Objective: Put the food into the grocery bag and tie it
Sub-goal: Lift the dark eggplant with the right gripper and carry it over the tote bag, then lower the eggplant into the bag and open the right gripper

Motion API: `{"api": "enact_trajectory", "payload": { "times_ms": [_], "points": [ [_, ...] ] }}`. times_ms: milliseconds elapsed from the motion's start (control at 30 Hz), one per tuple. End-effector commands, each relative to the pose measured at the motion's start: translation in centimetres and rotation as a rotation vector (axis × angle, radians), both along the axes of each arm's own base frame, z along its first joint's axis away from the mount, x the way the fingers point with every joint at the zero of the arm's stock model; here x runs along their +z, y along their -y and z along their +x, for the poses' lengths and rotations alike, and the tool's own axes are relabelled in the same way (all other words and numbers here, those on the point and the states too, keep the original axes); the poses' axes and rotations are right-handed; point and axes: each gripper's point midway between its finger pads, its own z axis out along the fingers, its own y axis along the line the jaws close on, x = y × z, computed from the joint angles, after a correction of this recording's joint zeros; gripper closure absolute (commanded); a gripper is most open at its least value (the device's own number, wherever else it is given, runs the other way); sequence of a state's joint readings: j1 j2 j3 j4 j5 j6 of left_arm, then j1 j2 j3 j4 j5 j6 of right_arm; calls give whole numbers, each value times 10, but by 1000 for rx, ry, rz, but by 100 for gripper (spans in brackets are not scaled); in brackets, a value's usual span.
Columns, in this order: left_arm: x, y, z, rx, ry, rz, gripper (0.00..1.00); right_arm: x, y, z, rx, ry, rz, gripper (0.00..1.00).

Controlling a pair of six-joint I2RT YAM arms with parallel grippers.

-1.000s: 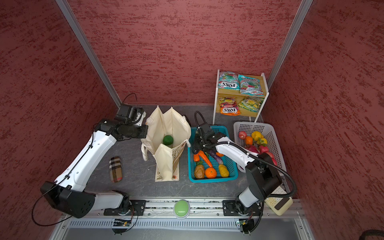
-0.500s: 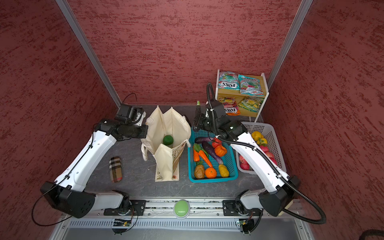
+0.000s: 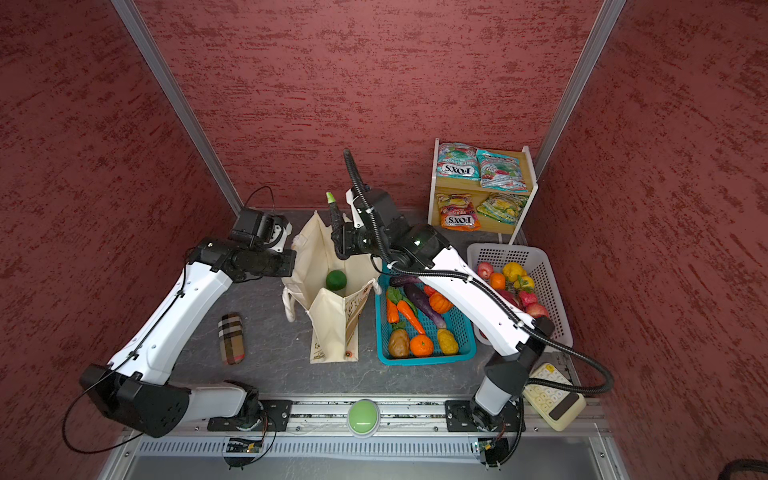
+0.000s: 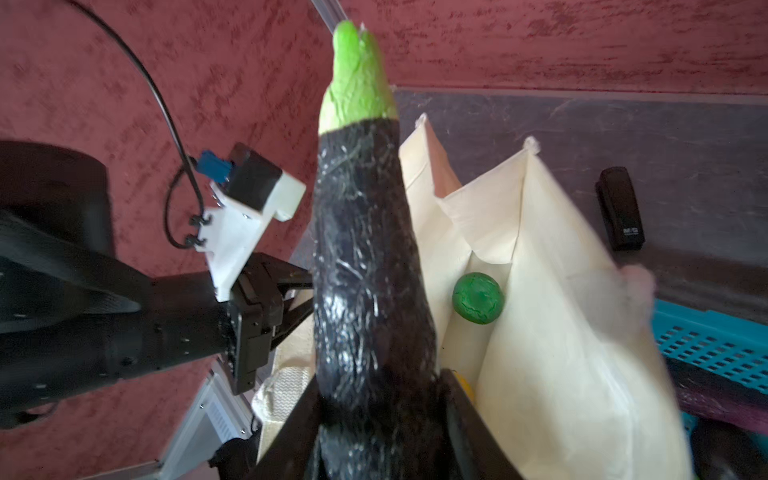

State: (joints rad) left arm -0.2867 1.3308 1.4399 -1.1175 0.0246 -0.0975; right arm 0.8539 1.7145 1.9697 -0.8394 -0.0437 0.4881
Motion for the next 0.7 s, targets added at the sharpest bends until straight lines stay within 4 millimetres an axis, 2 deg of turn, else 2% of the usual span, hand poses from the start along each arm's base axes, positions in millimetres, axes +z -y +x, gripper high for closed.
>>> {"api": "enact_trajectory", "payload": {
  "times_ms": [0,200,500,667],
  "points": [
    [1,5,-5,-24,0,-16,100,-25,4,-1,13,6,-144,59],
    [-1,6,-5,-28,0,-17,100,-60,2,2,22,-37,-220,59],
    [-4,7,-4,-30,-2,-19,100,-98,0,0,38,-94,-293,59],
    [-2,7,-4,-34,1,-20,100,-112,-3,2,44,-120,-321,59]
  ]
}}
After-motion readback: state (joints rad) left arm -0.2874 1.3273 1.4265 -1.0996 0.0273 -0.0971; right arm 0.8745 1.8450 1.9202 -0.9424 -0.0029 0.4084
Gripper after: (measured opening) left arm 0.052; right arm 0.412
